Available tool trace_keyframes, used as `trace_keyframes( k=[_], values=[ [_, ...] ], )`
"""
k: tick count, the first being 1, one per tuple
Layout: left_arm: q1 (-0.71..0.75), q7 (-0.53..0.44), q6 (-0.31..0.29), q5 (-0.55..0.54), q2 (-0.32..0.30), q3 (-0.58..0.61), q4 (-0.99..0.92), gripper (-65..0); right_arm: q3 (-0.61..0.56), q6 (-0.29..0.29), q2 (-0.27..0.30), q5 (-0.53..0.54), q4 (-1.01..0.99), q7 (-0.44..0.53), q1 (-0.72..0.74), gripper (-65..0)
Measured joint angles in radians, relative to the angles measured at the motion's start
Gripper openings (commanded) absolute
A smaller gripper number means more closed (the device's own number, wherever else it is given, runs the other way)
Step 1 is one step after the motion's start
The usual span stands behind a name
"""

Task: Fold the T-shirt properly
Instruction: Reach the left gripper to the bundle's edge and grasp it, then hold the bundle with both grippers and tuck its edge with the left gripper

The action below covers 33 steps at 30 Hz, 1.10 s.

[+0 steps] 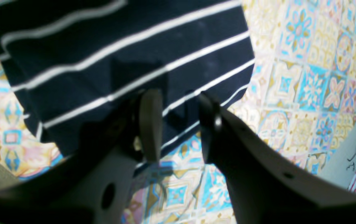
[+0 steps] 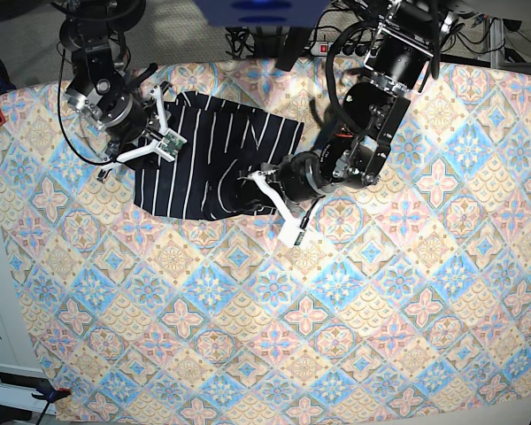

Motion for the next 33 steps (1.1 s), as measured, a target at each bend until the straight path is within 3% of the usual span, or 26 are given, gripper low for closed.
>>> trace_keyframes(
  k=[10, 12, 16, 18, 22, 28, 33],
  values=[
    [0.057, 0.002, -0.002, -0.009, -0.021, -0.024, 0.034, -64.8, -0.006, -0.002, 0.002, -0.001, 0.000, -0.004, 0.006, -45.7],
    [0.053, 0.001, 0.000, -0.008, 0.000, -0.024, 0.001, -58.7, -0.006, -0.002, 0.002, -0.003, 0.000, -0.004, 0.011, -45.7],
    [0.052, 0.006, -0.005, -0.013, 0.032, -0.017, -0.032, -38.5, -0.006, -0.001, 0.000, 0.000, 0.000, -0.003, 0.011, -45.7],
    [0.053, 0.006, -0.008, -0.013, 0.032, -0.015, -0.032, -34.3, -0.006, 0.000, 0.000, -0.001, 0.000, -0.006, 0.010, -45.7],
    [0.042, 0.009, -0.008, -0.058, 0.023, -0.017, -0.032, -33.6, -0.006, 0.000, 0.000, 0.000, 0.000, -0.003, 0.011, -45.7],
    [0.022, 0.100, -0.008, -0.107, 0.026, -0.018, -0.010, -33.3, -0.006, 0.000, 0.000, -0.003, 0.000, -0.006, 0.010, -45.7],
    [0.021, 0.099, -0.051, -0.109, 0.026, -0.017, -0.011, -33.2, -0.006, 0.000, 0.000, -0.003, 0.000, -0.004, 0.010, -45.7]
  ],
)
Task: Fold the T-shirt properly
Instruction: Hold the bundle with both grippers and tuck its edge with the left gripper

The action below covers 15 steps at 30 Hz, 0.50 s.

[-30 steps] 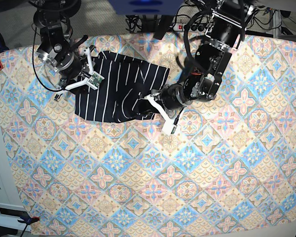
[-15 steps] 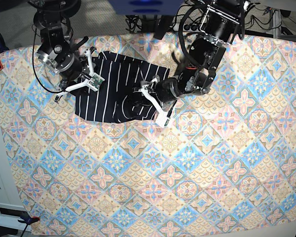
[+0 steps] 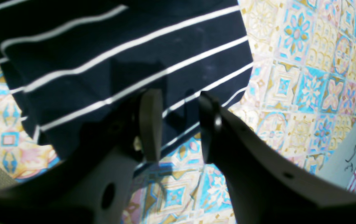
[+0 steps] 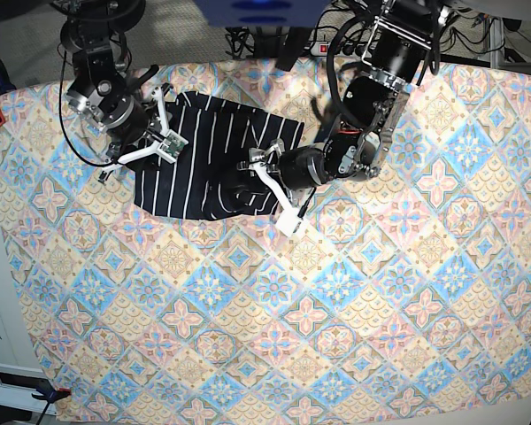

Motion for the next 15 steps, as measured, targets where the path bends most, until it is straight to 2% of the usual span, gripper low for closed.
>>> trace_keyframes(
  k=[6, 15],
  values=[
    [-0.033, 0.000, 0.003, 0.006, 0.008, 0.000, -0.122, -33.2, 0.000, 0.000, 0.001, 0.000, 0.000, -0.001, 0.000, -45.7],
    [-0.088, 0.000, -0.009, -0.004, 0.054, 0.003, -0.203, -33.2, 0.000, 0.000, 0.000, 0.001, 0.000, 0.001, 0.001, -45.7]
  ],
)
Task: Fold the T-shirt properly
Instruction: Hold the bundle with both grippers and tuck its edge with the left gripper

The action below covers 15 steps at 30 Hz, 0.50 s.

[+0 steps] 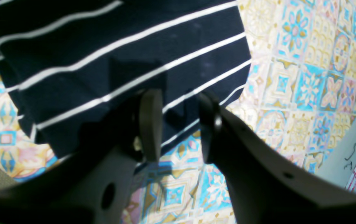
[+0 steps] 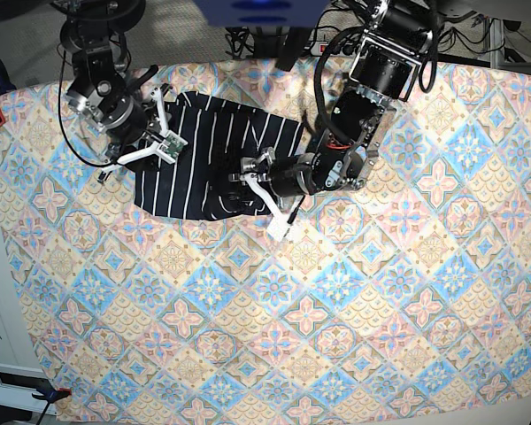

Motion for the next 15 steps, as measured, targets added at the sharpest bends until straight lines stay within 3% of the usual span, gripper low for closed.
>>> trace_keyframes(
  k=[5, 15],
  values=[
    [-0.022, 0.000, -0.054, 0.003, 0.008, -0.006, -0.096, -33.3, 0.000, 0.000, 0.000, -0.001, 0.000, -0.001, -0.001, -45.7],
    [-0.041, 0.000, -0.061, 0.004, 0.015, -0.005, -0.116, -33.7, 0.000, 0.000, 0.000, 0.001, 0.000, 0.000, 0.003, -45.7]
  ],
)
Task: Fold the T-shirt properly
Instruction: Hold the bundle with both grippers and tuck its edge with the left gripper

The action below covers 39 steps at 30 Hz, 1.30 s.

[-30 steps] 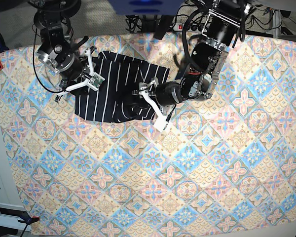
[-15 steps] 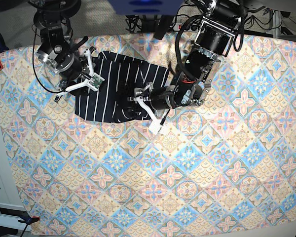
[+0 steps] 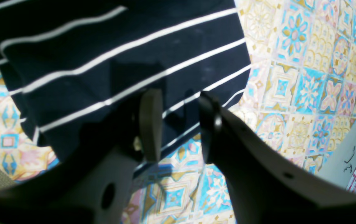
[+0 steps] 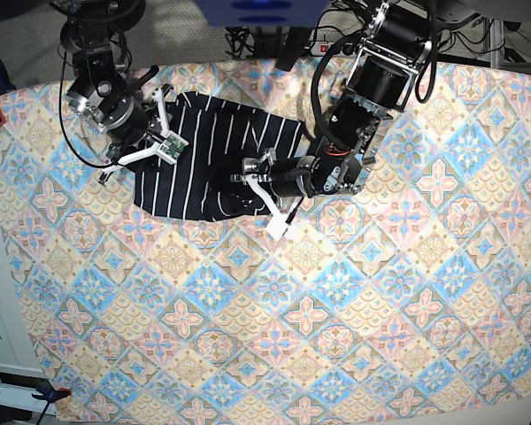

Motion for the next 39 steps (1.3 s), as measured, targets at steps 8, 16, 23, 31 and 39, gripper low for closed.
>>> trace_keyframes(
  k=[8, 16, 23, 31, 39],
  values=[
    [-0.002, 0.000, -0.071, -0.001, 0.003, 0.083, -0.001, -33.7, 0.003, 0.000, 0.000, -0.001, 0.000, 0.000, 0.000, -45.7],
    [-0.003, 0.000, -0.072, 0.000, 0.002, 0.085, -0.003, -44.8, 0.006, 0.000, 0.000, -0.002, 0.000, 0.000, -0.003, -45.7],
    [-0.022, -0.004, -0.079, -0.016, 0.000, 0.078, -0.129, -65.0, 0.006, -0.001, 0.000, -0.001, 0.006, 0.000, -0.010, -45.7],
    [-0.017, 0.008, -0.074, -0.003, -0.018, 0.079, -0.038, -65.0, 0.006, 0.000, 0.000, -0.002, 0.007, 0.000, -0.016, -45.7],
    [0.056, 0.044, -0.066, -0.027, -0.098, 0.076, 0.235, -65.0, 0.058, 0.000, 0.000, -0.002, 0.007, -0.001, -0.015, -45.7]
  ],
)
